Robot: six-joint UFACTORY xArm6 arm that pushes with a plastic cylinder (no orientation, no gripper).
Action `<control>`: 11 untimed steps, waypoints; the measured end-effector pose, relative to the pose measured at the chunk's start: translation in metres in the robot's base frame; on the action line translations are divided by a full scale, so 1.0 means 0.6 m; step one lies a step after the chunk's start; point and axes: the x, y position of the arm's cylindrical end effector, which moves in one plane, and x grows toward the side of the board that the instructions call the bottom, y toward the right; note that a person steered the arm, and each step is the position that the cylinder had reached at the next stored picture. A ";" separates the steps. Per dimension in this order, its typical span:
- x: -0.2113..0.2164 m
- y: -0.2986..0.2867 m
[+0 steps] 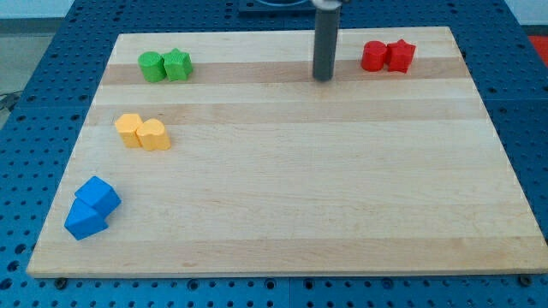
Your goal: Push the red star towards the center right
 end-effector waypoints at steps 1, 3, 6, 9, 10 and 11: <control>-0.011 0.001; -0.044 0.011; -0.076 0.179; 0.023 0.221; 0.125 0.221; 0.201 0.221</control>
